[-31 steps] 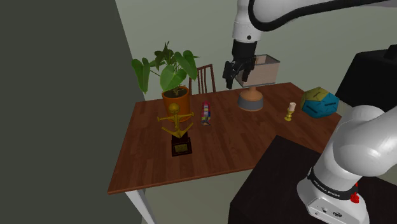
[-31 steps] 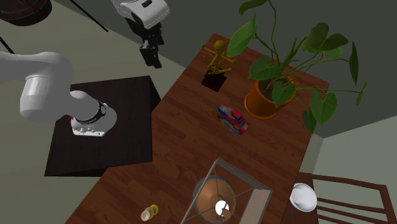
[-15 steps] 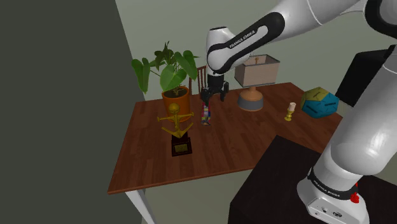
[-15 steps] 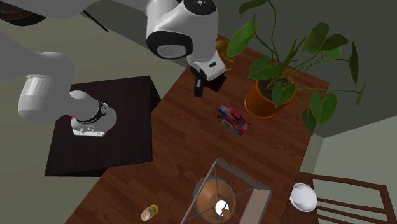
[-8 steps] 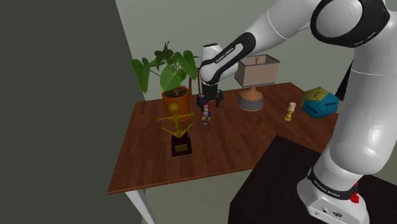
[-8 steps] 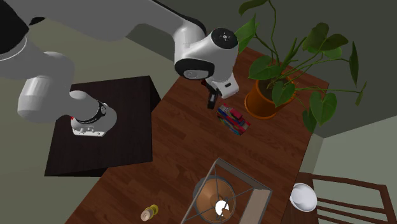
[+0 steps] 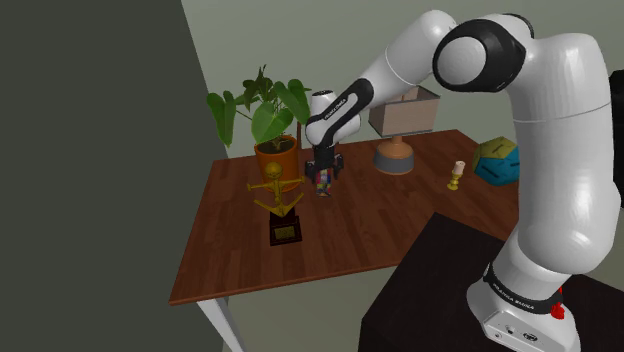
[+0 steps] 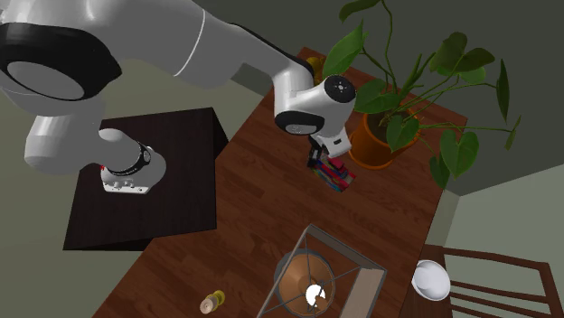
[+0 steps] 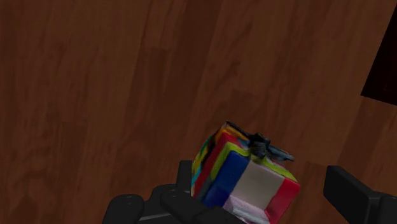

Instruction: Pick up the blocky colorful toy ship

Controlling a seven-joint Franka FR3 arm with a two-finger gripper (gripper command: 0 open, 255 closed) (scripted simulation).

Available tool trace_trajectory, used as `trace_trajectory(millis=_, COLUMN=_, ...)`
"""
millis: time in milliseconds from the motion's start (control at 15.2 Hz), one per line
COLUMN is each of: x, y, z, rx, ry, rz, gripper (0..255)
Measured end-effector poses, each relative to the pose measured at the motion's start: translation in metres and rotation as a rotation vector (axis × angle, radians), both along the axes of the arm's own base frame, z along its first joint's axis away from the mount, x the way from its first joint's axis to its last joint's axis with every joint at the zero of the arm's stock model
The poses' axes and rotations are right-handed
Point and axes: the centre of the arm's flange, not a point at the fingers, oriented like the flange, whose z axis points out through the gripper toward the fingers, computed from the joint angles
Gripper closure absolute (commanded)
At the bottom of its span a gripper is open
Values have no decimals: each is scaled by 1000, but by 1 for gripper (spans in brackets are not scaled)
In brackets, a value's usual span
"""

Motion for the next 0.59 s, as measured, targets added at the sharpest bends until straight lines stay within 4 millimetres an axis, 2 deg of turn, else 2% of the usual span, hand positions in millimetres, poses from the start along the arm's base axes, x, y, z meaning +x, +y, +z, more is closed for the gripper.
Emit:
trace_trajectory(millis=396, x=2, y=-1, z=-28, rx=0, ry=0, rz=-1, gripper=0)
trace_trajectory(millis=462, x=1, y=-1, z=-29, rx=0, ry=0, rz=-1, gripper=255)
trace_trajectory(millis=594, x=1, y=-1, z=-29, rx=0, ry=0, rz=-2, gripper=255)
